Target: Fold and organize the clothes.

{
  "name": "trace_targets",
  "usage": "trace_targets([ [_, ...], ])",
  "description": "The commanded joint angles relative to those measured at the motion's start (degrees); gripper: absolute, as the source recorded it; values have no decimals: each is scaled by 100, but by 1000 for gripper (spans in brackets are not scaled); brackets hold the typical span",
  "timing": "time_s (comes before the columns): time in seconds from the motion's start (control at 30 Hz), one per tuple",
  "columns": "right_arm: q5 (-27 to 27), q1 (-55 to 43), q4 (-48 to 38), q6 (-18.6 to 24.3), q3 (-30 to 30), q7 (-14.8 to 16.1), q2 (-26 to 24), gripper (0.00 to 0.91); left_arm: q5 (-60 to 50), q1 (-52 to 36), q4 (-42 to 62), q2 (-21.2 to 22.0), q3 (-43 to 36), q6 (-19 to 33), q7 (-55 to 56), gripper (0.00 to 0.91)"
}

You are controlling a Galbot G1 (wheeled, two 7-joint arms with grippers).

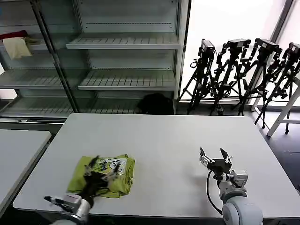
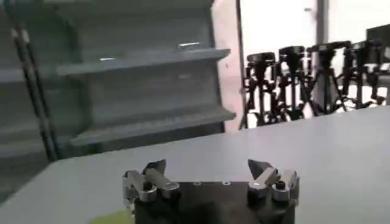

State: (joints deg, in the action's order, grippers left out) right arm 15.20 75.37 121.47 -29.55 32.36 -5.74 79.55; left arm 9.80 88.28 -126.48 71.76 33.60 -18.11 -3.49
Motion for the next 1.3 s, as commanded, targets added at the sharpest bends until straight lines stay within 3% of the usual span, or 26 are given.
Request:
trace_targets([
  [0.03, -135, -197, -186, 134, -239, 94, -76, 907, 1990, 142, 612, -985, 2446, -319, -192, 907],
  [0.4, -421, -258, -391, 244, -444, 226, 1, 907, 2345, 88, 748, -405, 1445, -863, -30, 907],
  [0.87, -488, -128, -443, 286, -395, 224, 99, 907, 1341, -146, 1070, -53, 746, -835, 89, 907],
  [1.03, -484, -97, -444, 308, -360, 228, 94, 907, 1360, -131, 1179, -61, 786, -792, 69, 725],
  [1.07, -482, -96, -443, 309, -351, 229, 94, 907, 1380, -132, 1198, -57, 788, -791, 68, 625],
  [1.1, -481, -93, -443, 309, -350, 228, 94, 907, 1398, -132, 1202, -51, 789, -793, 66, 464],
  [1.17, -482, -93, -444, 310, -354, 222, 103, 907, 1509, -126, 1220, -30, 771, -810, 65, 282],
  [1.2, -482, -91, -446, 311, -358, 218, 111, 907, 1582, -125, 1221, -19, 762, -837, 64, 50],
  [1.3, -486, -85, -447, 312, -369, 208, 134, 907, 1828, -123, 1222, 8, 751, -904, 48, 20],
])
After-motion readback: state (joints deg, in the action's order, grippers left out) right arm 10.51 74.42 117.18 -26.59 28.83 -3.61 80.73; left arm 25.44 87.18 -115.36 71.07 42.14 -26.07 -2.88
